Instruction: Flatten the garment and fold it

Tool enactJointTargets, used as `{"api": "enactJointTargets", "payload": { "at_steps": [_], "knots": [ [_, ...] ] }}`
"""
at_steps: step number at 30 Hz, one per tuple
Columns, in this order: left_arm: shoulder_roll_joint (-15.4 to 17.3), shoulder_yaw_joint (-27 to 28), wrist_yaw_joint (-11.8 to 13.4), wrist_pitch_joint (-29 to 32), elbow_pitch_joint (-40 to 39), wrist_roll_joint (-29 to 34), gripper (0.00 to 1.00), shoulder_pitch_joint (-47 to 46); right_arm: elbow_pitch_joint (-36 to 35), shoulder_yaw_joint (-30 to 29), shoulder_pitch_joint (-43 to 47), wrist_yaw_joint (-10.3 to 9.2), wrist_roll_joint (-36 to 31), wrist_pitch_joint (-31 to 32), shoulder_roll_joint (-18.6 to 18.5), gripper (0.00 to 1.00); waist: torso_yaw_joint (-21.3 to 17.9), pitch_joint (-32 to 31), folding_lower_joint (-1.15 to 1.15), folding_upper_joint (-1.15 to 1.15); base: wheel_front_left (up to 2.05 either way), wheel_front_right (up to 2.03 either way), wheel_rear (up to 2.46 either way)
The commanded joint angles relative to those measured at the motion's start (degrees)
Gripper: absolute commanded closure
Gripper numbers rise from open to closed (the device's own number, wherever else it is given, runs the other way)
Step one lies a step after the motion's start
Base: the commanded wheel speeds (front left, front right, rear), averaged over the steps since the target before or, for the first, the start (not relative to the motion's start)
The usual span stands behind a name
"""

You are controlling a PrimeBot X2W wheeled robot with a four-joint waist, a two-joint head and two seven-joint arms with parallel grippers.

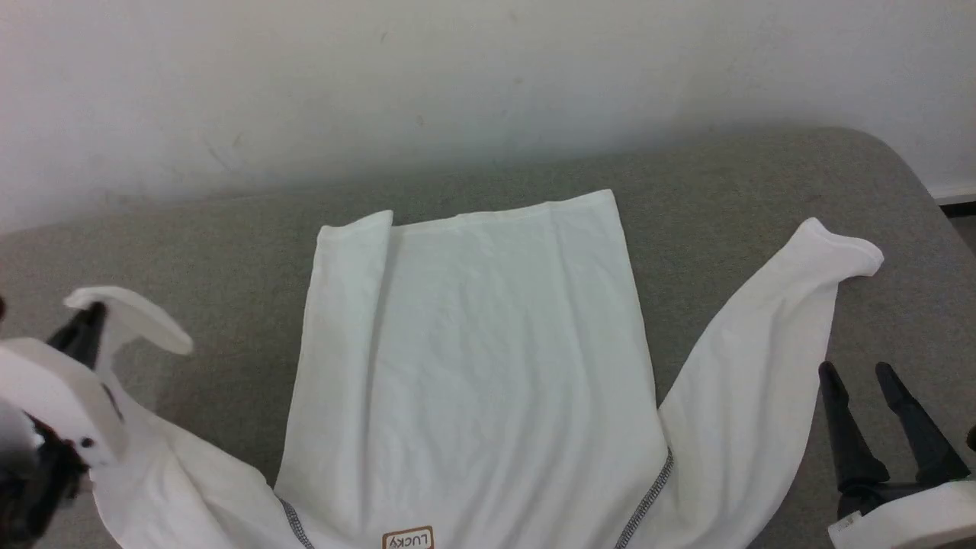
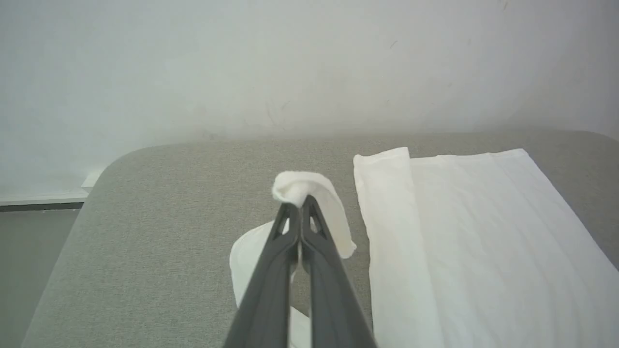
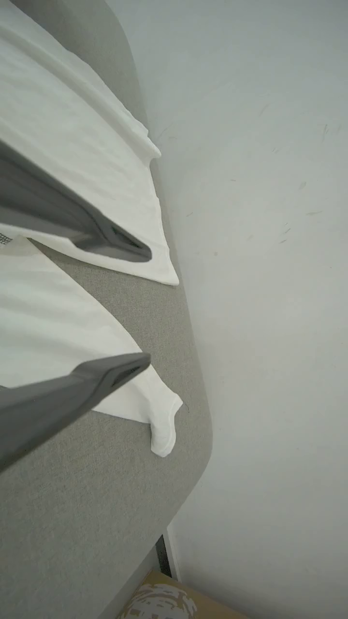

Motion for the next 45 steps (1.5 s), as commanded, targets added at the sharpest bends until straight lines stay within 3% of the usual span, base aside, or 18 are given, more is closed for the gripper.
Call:
{"api": "enactJointTargets", "payload": {
  "at_steps": [1, 5, 10, 15, 22, 26, 32, 33, 34, 40, 45],
  "knots": [
    [-0.82, -1.20, -0.06, 0.15, -0.97, 1.02, 1.00, 0.68, -0.36, -0.37, 0.66, -0.05, -0.36, 0.09, 0.29, 0.00, -0.77, -0.74, 0.01, 0.00, 0.00, 0.00, 0.00],
    [-5.06, -9.14, 0.80, 1.01, -4.96, 3.89, 1.00, 0.69, -0.78, -1.62, 1.03, -0.05, -0.87, 0.48, 0.95, 0.00, -1.48, -1.02, 0.01, 0.00, 0.00, 0.00, 0.00],
    [-14.29, -21.45, 1.39, 1.18, -5.73, 7.81, 1.00, -1.55, -1.32, -2.91, 0.49, -0.05, -1.28, 0.77, 1.49, 0.00, -2.83, -0.47, 0.01, 0.00, 0.00, 0.00, 0.00],
    [-23.99, -31.96, -1.52, -0.21, 0.41, 9.62, 1.00, -5.10, -1.79, -4.25, -0.23, -0.05, -1.56, 0.94, 1.81, 0.00, -4.13, 0.65, 0.01, 0.00, 0.00, 0.00, 0.00],
    [-36.68, -40.88, -6.65, -5.09, 14.31, 9.91, 1.00, -10.11, -1.96, -4.38, -1.43, -0.05, -1.29, 1.17, 2.09, 0.00, -6.36, 2.17, 0.01, 0.00, 0.00, 0.00, 0.00],
    [-40.24, -44.64, -9.13, -8.22, 22.64, 10.62, 1.00, -11.91, -1.84, -3.97, -2.06, -0.05, -1.06, 1.13, 2.17, 0.00, -7.32, 3.32, 0.01, 0.00, 0.00, 0.00, 0.00],
    [-41.86, -47.60, -12.02, -13.27, 34.37, 9.81, 1.00, -12.82, -1.21, -3.23, -2.59, -0.05, -0.65, 0.83, 2.25, 0.00, -7.63, 5.08, 0.01, 0.00, 0.00, 0.00, 0.00],
    [-41.99, -48.10, -12.70, -14.19, 35.40, 9.58, 0.55, -13.08, -1.09, -3.00, -2.58, -0.05, -0.70, 0.83, 2.22, 0.00, -7.50, 5.09, 0.01, 0.00, 0.00, 0.00, 0.00],
    [-42.09, -48.82, -13.58, -15.03, 36.12, 9.45, 0.00, -13.36, -1.01, -2.75, -2.52, -0.05, -0.82, 0.87, 2.08, 0.00, -7.26, 5.06, 0.01, 0.00, 0.00, 0.00, 0.00],
    [-42.30, -50.67, -16.96, -24.89, 33.93, 10.59, 0.00, -15.61, -1.24, -1.91, -2.13, -0.05, -1.73, 1.06, 1.25, 0.00, -5.28, 3.40, 0.01, 0.00, 0.00, 0.00, 0.00],
    [-41.20, -47.67, -15.58, -35.15, 28.75, 13.12, 0.00, -16.59, -1.85, -1.48, -1.57, -0.05, -2.48, 1.61, 0.47, 0.00, -3.68, 1.55, 0.01, 0.00, 0.00, 0.00, 0.00]
  ]
}}
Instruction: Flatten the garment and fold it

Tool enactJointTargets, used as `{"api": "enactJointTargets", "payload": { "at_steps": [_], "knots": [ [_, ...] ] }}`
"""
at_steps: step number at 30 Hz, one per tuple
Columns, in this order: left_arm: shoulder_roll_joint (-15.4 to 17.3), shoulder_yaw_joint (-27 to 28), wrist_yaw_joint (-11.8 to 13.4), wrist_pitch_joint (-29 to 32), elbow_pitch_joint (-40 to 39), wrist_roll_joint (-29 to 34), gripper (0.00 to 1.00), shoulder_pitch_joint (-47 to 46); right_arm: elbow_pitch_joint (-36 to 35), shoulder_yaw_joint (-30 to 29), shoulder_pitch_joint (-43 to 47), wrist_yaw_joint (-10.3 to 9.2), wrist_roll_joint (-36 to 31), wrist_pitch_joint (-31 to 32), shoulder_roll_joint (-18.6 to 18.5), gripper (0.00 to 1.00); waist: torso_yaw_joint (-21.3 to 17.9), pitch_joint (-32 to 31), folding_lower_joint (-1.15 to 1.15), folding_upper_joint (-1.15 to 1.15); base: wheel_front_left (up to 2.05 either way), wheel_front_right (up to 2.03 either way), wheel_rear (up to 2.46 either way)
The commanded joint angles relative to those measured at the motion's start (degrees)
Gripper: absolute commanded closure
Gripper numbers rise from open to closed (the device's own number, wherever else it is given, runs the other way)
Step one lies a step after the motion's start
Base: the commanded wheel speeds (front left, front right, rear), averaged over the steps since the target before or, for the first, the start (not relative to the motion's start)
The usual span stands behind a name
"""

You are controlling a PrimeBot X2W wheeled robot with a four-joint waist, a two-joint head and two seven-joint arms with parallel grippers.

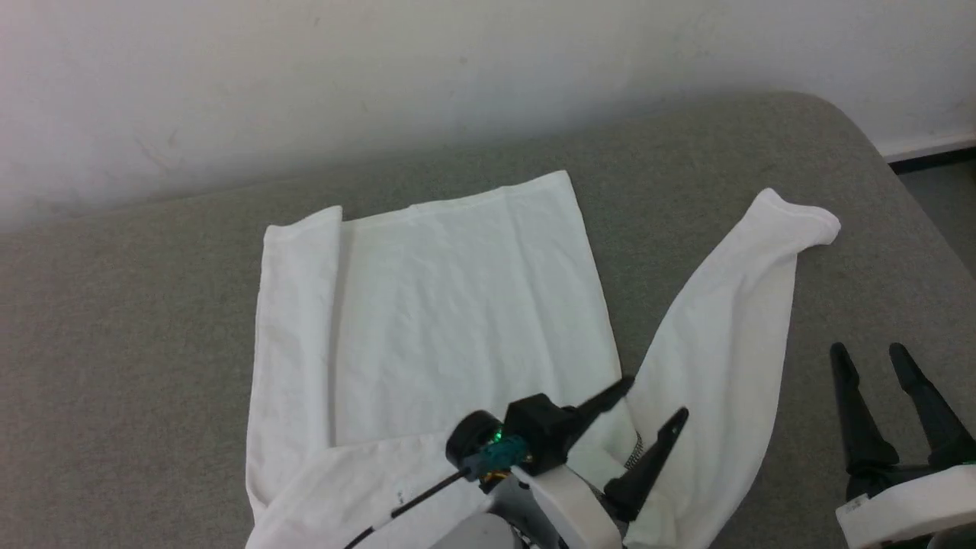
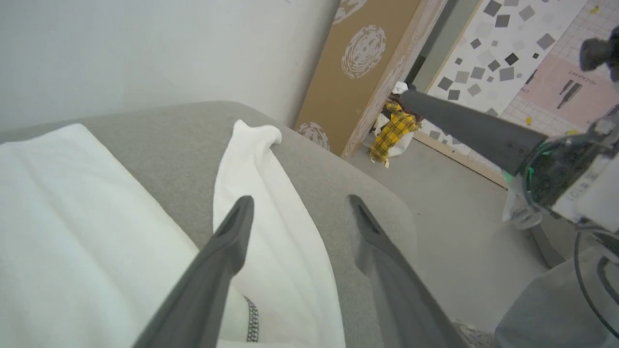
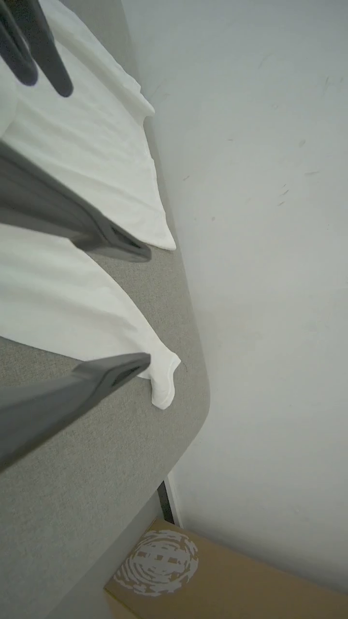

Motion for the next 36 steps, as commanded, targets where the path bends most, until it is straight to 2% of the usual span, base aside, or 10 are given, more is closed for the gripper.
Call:
{"api": "enactJointTargets", "payload": {
  "at_steps": [1, 4, 5, 8, 17, 23, 29, 36],
  "knots": [
    [1.18, 1.35, 0.93, -2.57, -0.99, 1.01, 0.00, -0.84, -0.44, 0.21, 0.31, -0.05, -0.38, 0.18, -0.26, 0.00, 1.36, -1.41, 0.00, 0.00, 0.00, 0.00, 0.00],
    [3.37, 4.83, 3.44, -6.41, -2.30, 2.29, 0.00, -0.46, -0.81, 0.31, 0.58, -0.05, -0.61, 0.53, -0.44, 0.00, 2.10, -2.20, 0.00, 0.00, 0.00, 0.00, 0.00],
    [3.37, 4.83, 3.44, -6.41, -2.30, 2.29, 0.00, -0.46, -0.81, 0.31, 0.58, -0.05, -0.61, 0.53, -0.44, 0.00, 2.10, -2.20, 0.00, 0.00, 0.00, 0.00, 0.00],
    [5.70, 9.29, 6.09, -8.13, -3.40, 3.21, 0.00, 0.54, -1.16, 0.29, 0.84, -0.05, -0.72, 0.77, -0.60, 0.00, 2.81, -2.58, 0.00, 0.00, 0.00, 0.00, 0.00],
    [11.51, 27.69, 11.23, -8.77, -10.11, 5.89, 0.00, 9.47, -0.95, 0.67, 0.85, -0.05, -1.34, 0.51, -1.69, 0.00, 4.98, -3.13, 0.00, 0.00, 0.00, 0.00, 0.00],
    [12.98, 38.54, 13.46, -8.79, -14.20, 7.89, 0.00, 17.62, 0.83, 0.27, 0.34, -0.05, -1.64, -0.39, -2.48, 0.00, 7.05, -3.10, 0.00, 0.00, 0.00, 0.00, 0.00],
    [13.30, 44.23, 12.82, -8.79, -17.53, 9.29, 0.00, 22.38, 8.31, -2.91, -2.67, -0.05, 0.83, 1.25, -6.08, 0.00, 9.55, -1.39, 0.00, 0.00, 0.00, 0.00, 0.00],
    [12.43, 45.89, 10.86, -8.79, -19.51, 10.77, 0.00, 22.64, 24.85, -7.58, -12.25, -0.05, 10.50, 8.48, -13.94, 0.00, 11.68, 2.93, 0.00, 0.00, 0.00, 0.00, 0.00]
  ]
}}
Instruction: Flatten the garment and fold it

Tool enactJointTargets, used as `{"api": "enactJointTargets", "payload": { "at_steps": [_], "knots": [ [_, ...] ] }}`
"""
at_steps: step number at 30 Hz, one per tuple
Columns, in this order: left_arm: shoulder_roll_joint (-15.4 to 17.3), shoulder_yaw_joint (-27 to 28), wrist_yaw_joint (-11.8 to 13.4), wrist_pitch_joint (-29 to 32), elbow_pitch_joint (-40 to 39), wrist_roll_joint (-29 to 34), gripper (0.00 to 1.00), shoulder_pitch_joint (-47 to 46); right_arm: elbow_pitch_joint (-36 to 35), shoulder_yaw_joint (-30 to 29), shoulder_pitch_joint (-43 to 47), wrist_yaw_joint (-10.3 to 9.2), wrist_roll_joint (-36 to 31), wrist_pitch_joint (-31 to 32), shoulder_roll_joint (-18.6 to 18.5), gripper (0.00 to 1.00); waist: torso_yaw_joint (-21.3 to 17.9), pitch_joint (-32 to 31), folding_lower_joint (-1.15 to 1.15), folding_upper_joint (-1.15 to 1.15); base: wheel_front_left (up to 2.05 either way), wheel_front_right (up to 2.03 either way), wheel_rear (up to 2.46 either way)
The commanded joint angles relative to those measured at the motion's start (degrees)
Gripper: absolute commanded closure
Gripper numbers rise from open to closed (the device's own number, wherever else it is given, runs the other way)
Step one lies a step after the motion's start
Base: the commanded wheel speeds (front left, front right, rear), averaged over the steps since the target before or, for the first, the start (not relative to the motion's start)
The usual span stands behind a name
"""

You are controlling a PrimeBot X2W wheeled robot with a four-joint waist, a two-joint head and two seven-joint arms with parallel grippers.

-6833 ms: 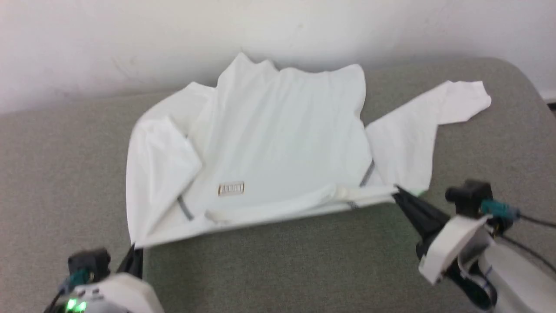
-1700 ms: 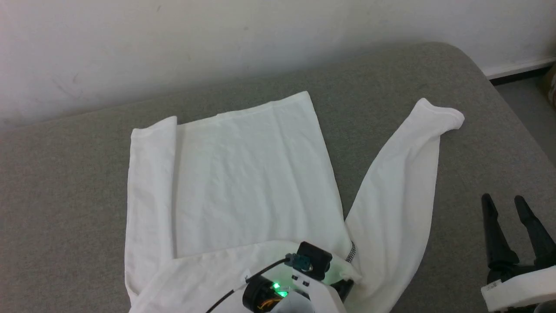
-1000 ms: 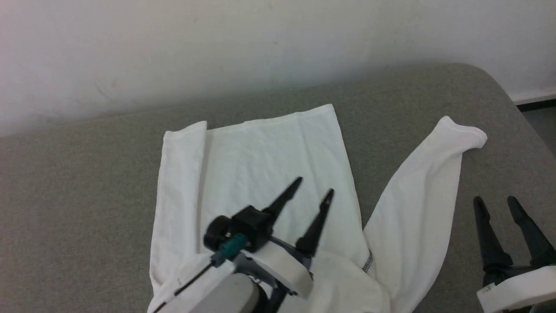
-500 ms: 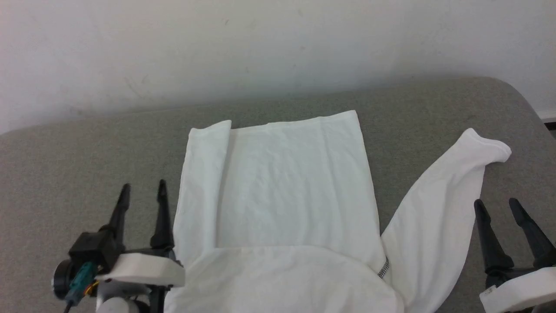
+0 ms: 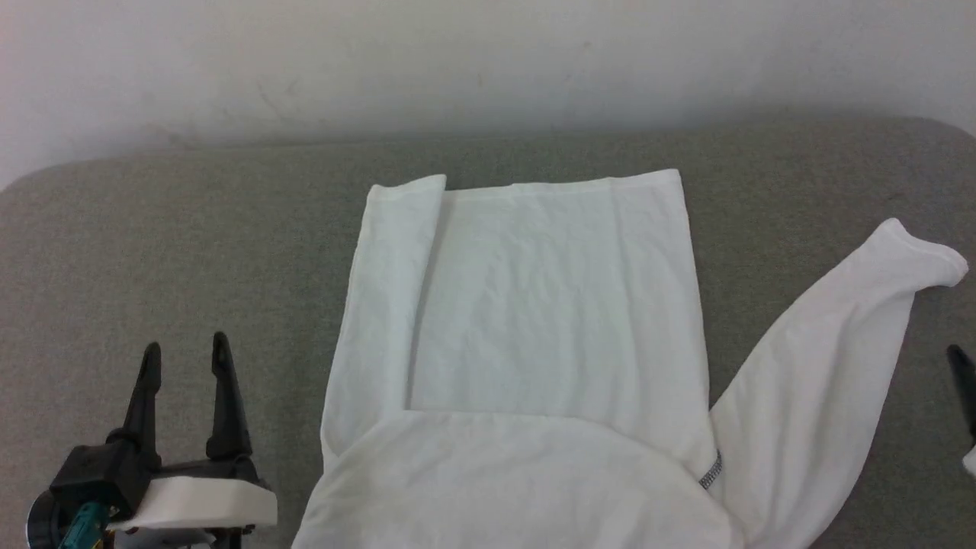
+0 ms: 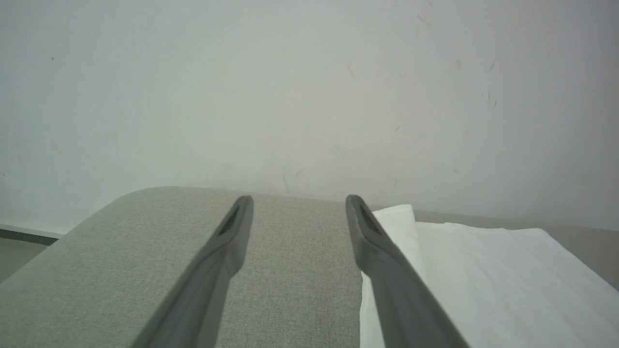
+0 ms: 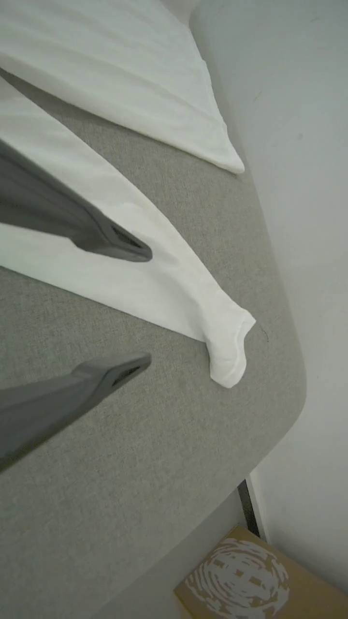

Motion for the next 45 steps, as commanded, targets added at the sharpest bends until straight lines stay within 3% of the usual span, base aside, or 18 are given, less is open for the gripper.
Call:
{"api": "enactJointTargets", "payload": {
  "at_steps": [1, 7, 15, 23, 26, 29, 30, 31, 32, 34, 39, 45],
  "knots": [
    [-0.37, 0.12, -0.33, -0.27, -0.35, 0.52, 0.00, -0.33, 1.80, -0.42, -1.90, -0.05, 1.16, 0.81, -0.96, 0.00, 1.49, 2.58, 0.00, 0.00, 0.00, 0.00, 0.00],
    [-3.36, -0.57, -1.28, -0.27, -2.58, 2.14, 0.00, -3.34, 16.08, 0.20, -13.07, -0.05, 9.40, 8.07, -8.01, 0.00, 2.73, 8.70, 0.00, 0.00, 0.00, 0.00, 0.00],
    [-5.92, -2.30, -2.34, -0.27, -5.19, 5.49, 0.00, -8.76, 26.26, 4.12, -26.96, -0.05, 15.80, 14.22, -13.70, 0.00, 2.73, 17.85, 0.00, 0.00, 0.00, 0.00, 0.00],
    [-7.10, -3.38, -3.00, -0.27, -5.88, 7.83, 0.00, -12.70, 34.16, 7.59, -35.00, -0.05, 15.72, 14.44, -17.06, 0.00, 2.46, 22.14, 0.00, 0.00, 0.00, 0.00, 0.00],
    [-7.39, -3.62, -3.23, -0.27, -5.56, 8.29, 0.00, -13.28, 38.02, 8.11, -36.51, -0.05, 14.71, 13.65, -17.26, 0.00, 2.37, 22.43, 0.00, 0.00, 0.00, 0.00, 0.00],
    [-7.62, -3.69, -3.44, -0.27, -5.09, 8.59, 0.00, -13.53, 40.84, 10.07, -36.99, -0.05, 14.79, 16.77, -16.34, 0.00, 2.22, 22.17, 0.00, 0.00, 0.00, 0.00, 0.00],
    [-7.69, -3.67, -3.49, -0.27, -4.92, 8.64, 0.00, -13.55, 41.51, 11.01, -37.12, -0.05, 15.06, 18.95, -16.43, 0.49, 2.15, 22.03, 0.00, 0.00, 0.00, 0.00, 0.00],
    [-7.77, -3.62, -3.55, -0.27, -4.74, 8.67, 0.00, -13.55, 41.93, 11.72, -37.23, -0.05, 15.66, 20.83, -16.33, 0.68, 2.06, 21.82, 0.00, 0.00, 0.00, 0.00, 0.00],
    [-7.85, -3.54, -3.62, -0.27, -4.55, 8.66, 0.00, -13.52, 42.08, 12.20, -37.28, -0.05, 16.37, 22.08, -16.06, 1.00, 1.95, 21.53, 0.00, 0.00, 0.00, 0.00, 0.00],
    [-7.97, -3.37, -3.75, -0.27, -4.10, 8.64, 0.00, -13.34, 41.42, 13.05, -37.25, -0.05, 16.99, 22.20, -16.37, 1.00, 1.72, 20.78, 0.00, 0.00, 0.00, 0.00, 0.00],
    [-8.28, -2.73, -4.09, -0.27, -2.91, 8.55, 0.00, -12.39, 38.57, 12.06, -35.93, -0.05, 17.82, 13.71, -19.24, 1.00, 1.20, 17.34, 0.00, 0.00, 0.00, 0.00, 0.00],
    [-8.19, -1.30, -4.64, -0.27, -1.79, 7.95, 0.00, -9.68, 37.59, 8.70, -31.24, -0.05, 17.68, 5.18, -26.27, 1.00, -0.22, 12.23, 0.00, 0.00, 0.00, 0.00, 0.00]
  ]
}}
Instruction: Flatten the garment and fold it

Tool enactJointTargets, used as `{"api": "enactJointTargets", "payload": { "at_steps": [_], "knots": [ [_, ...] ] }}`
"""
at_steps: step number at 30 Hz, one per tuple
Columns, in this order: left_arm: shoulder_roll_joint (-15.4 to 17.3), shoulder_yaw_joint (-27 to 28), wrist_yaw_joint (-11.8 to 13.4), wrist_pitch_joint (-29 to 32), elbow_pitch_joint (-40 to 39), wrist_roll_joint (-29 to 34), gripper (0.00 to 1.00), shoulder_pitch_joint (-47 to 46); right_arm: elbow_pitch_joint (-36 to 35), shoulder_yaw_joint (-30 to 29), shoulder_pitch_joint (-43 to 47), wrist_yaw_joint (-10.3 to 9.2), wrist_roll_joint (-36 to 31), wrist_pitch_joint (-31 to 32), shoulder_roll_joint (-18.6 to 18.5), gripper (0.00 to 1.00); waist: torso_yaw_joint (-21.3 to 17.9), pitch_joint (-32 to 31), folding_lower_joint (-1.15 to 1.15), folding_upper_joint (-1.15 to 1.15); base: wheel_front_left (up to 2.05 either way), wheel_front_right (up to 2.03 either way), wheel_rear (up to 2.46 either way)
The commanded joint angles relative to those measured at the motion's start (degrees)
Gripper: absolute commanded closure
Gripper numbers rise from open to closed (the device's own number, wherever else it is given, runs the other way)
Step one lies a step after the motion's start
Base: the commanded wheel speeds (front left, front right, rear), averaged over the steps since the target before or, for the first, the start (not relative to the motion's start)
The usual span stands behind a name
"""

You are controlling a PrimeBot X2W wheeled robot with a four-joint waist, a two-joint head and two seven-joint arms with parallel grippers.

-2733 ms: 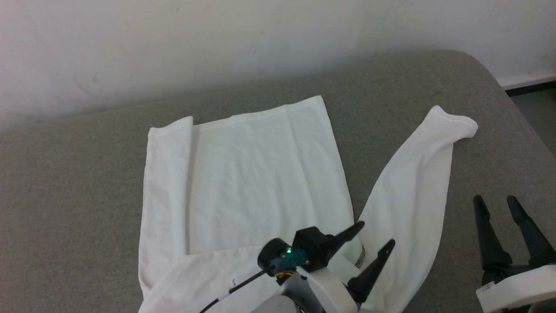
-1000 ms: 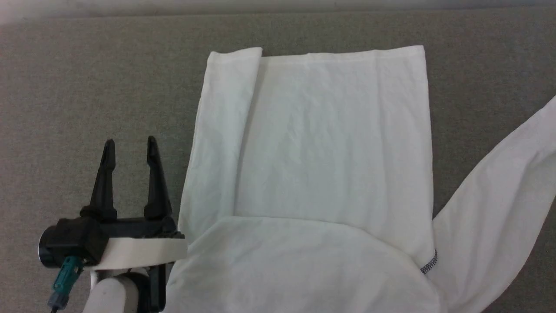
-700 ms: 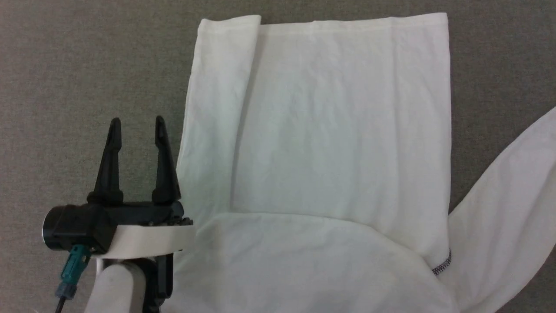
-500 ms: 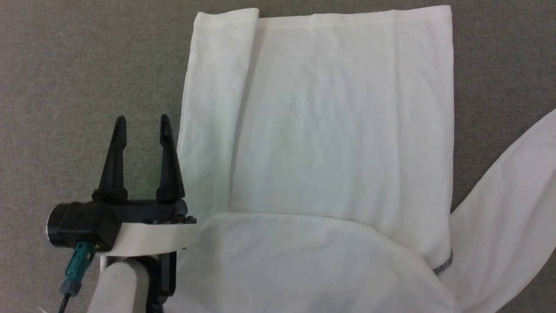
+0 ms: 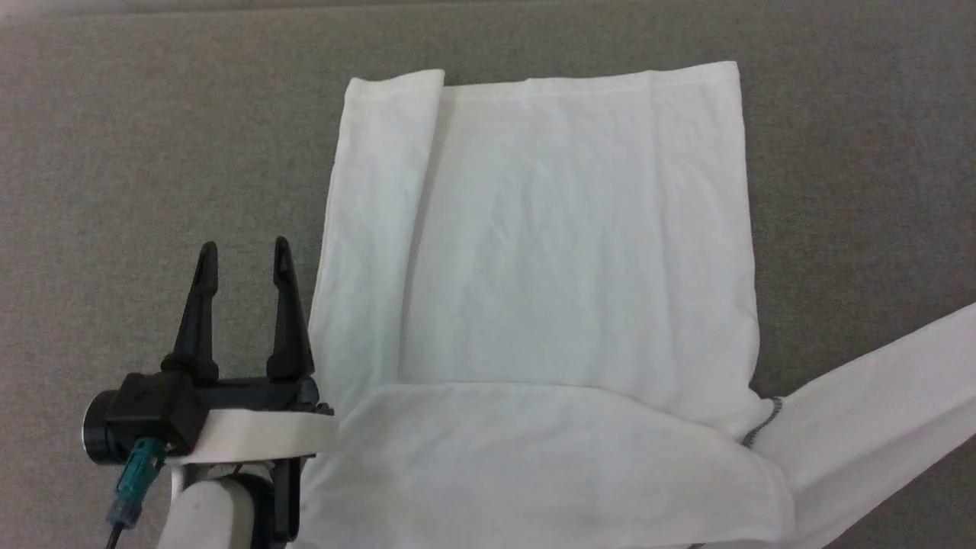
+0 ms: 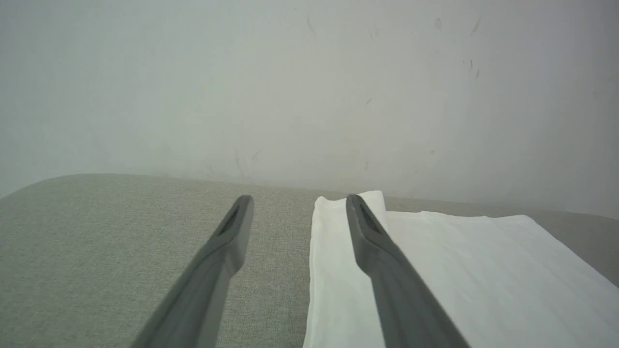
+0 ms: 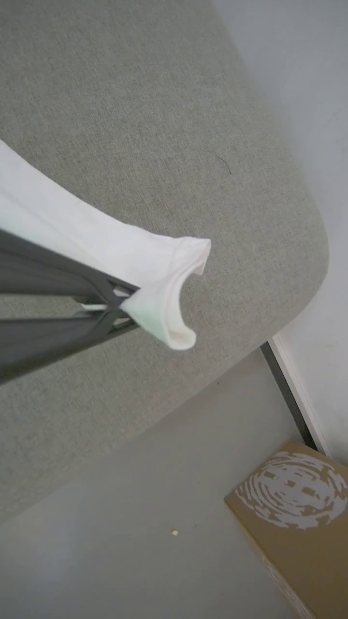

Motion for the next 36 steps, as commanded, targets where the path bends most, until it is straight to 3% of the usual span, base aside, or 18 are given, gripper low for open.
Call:
{"api": "enactJointTargets", "payload": {
  "at_steps": [1, 8, 13, 19, 26, 31, 36],
  "knots": [
    [0.07, 0.69, -0.57, -0.26, 0.43, -0.31, 0.00, 1.44, -0.04, -1.57, 2.14, -0.12, 0.14, -1.88, -3.25, 1.00, -1.59, -4.42, 0.00, 0.00, 0.00, 0.00, 0.00],
    [0.14, 2.01, -0.82, -0.26, 1.15, -1.03, 0.00, 4.30, -0.14, -2.25, 6.57, -0.12, 0.62, -3.57, -6.67, 1.00, -3.10, -8.95, 0.00, 0.00, 0.00, 0.00, 0.00],
    [0.51, 3.01, -1.29, -0.26, 2.20, -1.99, 0.00, 6.46, -6.46, 1.32, 9.62, -0.12, 3.54, -2.26, -3.65, 1.00, -3.85, -12.94, 0.00, 0.00, 0.00, 0.00, 0.00],
    [1.08, 3.27, -1.96, 0.07, 3.59, -3.16, 0.00, 8.64, -22.28, 8.16, 16.93, -0.12, 8.28, 1.79, 3.11, 1.00, -3.32, -17.67, 0.00, 0.00, 0.00, 0.00, 0.00],
    [1.72, 3.09, -2.29, 1.23, 3.67, -3.90, 0.00, 10.31, -38.26, 13.95, 23.68, -0.12, 8.06, 4.72, 16.61, 1.00, -2.12, -20.29, 0.00, 0.00, 0.00, 0.00, 0.00],
    [2.05, 2.75, -2.45, 1.80, 3.49, -4.13, 0.00, 10.30, -43.76, 18.40, 24.85, -0.12, 6.95, 5.43, 26.47, 1.00, -0.82, -20.22, 0.00, 0.00, 0.00, 0.00, 0.00],
    [2.04, 1.72, -2.78, 2.14, 3.94, -3.99, 0.00, 8.71, -44.01, 26.30, 22.88, -0.12, 6.71, 6.13, 33.45, 1.00, 1.23, -18.99, 0.00, 0.00, 0.00, 0.00, 0.00]
  ]
}}
